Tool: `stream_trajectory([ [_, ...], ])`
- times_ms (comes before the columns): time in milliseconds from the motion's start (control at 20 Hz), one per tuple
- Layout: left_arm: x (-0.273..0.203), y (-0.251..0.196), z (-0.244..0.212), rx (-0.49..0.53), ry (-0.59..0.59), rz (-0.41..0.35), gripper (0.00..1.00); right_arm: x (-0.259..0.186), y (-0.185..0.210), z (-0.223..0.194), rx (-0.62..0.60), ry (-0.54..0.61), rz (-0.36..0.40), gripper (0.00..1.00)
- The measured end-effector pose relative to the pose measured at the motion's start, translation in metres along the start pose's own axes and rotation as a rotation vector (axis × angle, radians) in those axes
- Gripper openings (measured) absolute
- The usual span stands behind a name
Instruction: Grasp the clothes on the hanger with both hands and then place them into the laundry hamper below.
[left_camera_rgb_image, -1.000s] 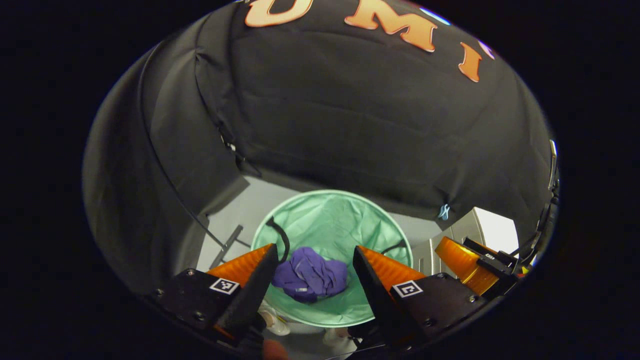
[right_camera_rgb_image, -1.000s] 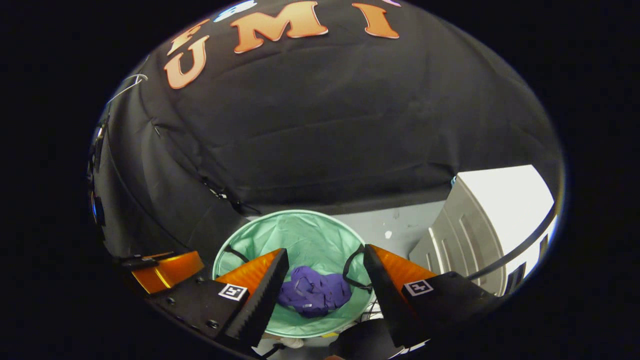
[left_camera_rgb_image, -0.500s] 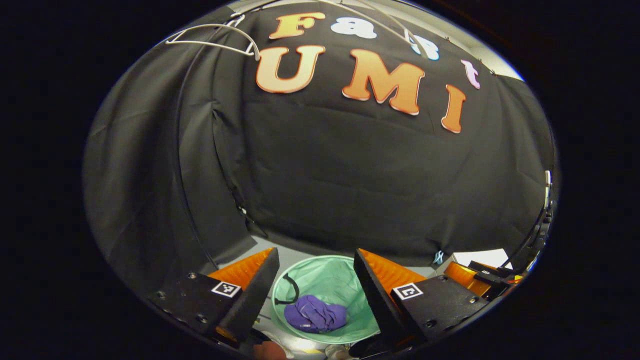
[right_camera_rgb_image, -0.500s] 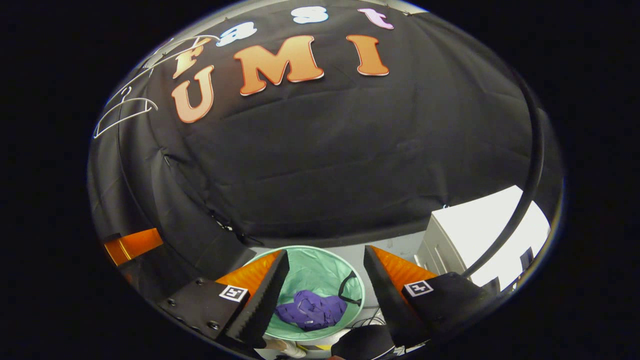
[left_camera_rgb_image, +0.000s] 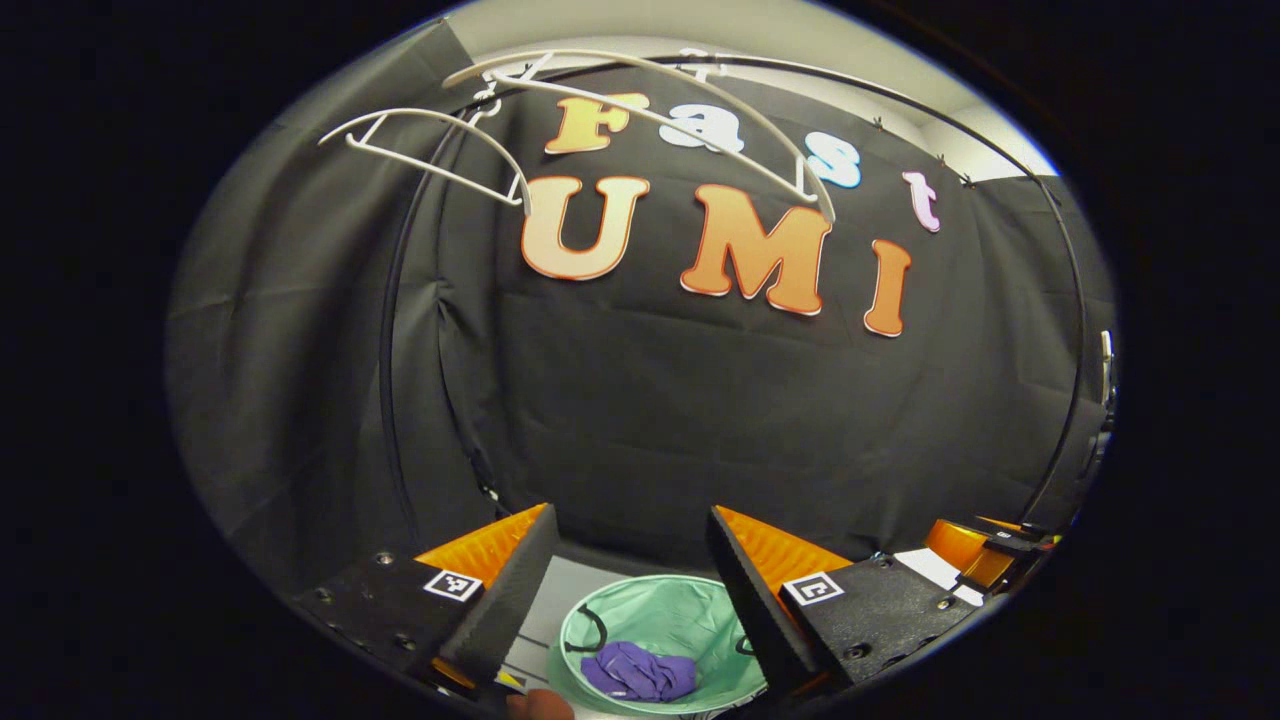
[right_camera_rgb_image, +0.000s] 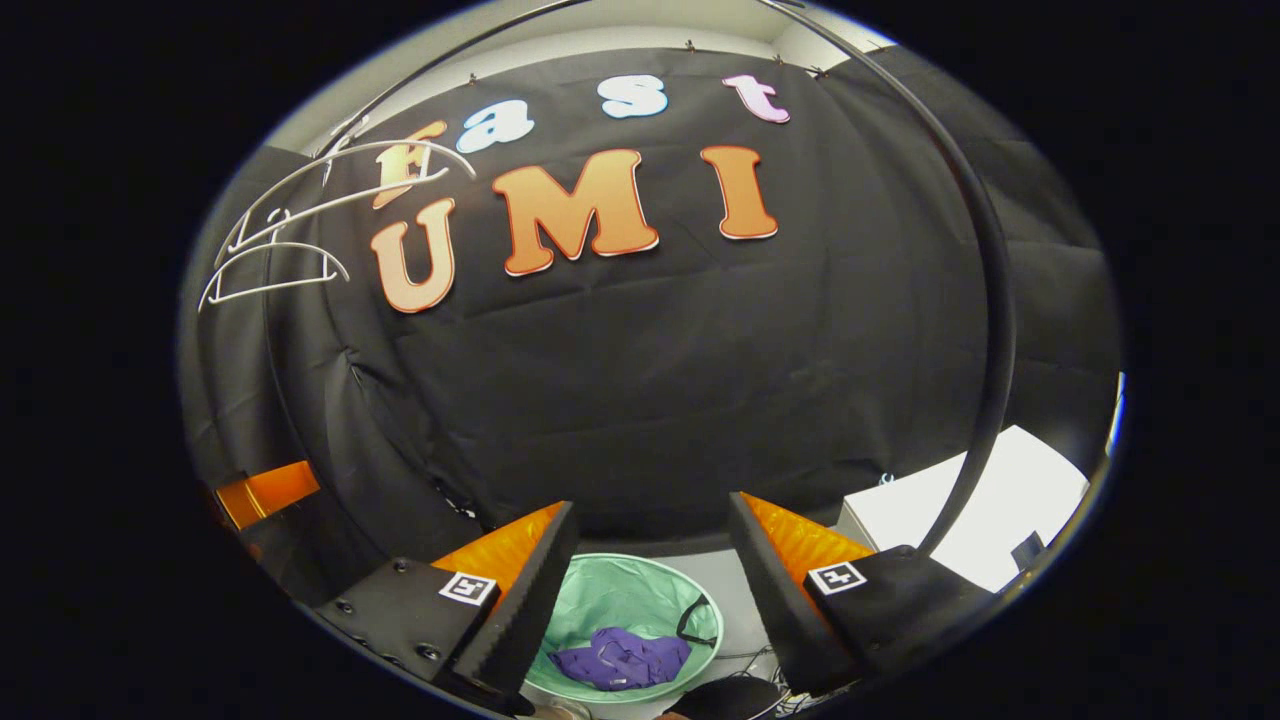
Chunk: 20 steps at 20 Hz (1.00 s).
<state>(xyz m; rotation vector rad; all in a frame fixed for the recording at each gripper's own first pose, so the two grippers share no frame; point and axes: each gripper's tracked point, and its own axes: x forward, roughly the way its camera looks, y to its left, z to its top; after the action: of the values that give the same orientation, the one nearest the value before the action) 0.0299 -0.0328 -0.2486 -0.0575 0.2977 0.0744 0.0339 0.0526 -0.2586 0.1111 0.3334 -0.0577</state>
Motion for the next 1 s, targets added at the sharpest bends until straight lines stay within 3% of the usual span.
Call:
stream_trajectory([
  [250,-0.007,0.002,0.023,-0.011,-0.074,0.0,0.94,-0.005,0.001,0.008,-0.009,-0.024,-0.003,0.98],
  [500,-0.006,0.001,0.02,-0.005,-0.065,-0.008,0.89,-0.005,-0.002,0.013,0.001,-0.048,-0.007,0.98],
  [600,-0.005,0.002,0.019,0.004,-0.058,-0.006,0.89,-0.007,-0.002,0.016,-0.003,-0.056,-0.008,0.98],
  [650,-0.005,0.002,0.018,0.003,-0.057,-0.007,0.94,-0.007,-0.002,0.016,-0.004,-0.059,-0.008,0.98],
  [1000,-0.005,0.002,0.019,-0.003,-0.06,-0.01,0.94,-0.008,0.001,0.019,-0.003,-0.073,0.001,0.98],
])
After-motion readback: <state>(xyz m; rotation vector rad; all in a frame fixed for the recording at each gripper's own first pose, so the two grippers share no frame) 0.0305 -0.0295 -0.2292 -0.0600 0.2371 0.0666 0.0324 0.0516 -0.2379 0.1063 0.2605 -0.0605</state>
